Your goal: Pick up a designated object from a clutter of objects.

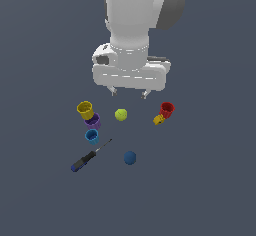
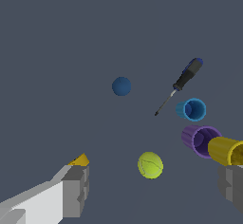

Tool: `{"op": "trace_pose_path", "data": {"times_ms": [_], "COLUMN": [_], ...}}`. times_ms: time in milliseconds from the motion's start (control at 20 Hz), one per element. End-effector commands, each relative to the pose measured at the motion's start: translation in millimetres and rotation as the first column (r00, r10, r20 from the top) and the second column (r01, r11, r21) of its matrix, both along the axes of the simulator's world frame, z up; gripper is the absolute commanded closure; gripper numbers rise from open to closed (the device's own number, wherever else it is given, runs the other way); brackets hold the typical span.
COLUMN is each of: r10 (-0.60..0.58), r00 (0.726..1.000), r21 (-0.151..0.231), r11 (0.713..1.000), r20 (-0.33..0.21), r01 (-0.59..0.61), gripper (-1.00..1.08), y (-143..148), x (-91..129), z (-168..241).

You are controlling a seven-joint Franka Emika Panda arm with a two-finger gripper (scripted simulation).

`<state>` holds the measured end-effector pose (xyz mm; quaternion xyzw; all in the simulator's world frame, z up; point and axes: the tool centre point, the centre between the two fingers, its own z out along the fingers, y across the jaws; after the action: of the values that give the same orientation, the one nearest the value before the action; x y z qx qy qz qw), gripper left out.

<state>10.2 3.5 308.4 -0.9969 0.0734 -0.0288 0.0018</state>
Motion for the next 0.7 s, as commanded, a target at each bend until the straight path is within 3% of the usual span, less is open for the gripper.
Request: {"op": "trace_pose_path", "data": {"times_ms": [0,650], "r10": [-0.038,-0.273], "r00": [0.999,0.962], "r21": [0.001,0.004], "r11": [0.999,0.962], "r20": [-0.002,-0.015], "r01": [0.038,0.273], "gripper": [-0.92,-0.92], "y": [6.7,48.5], "x": [0.0,-6.6], "z": [-9.9,-71.0]}}
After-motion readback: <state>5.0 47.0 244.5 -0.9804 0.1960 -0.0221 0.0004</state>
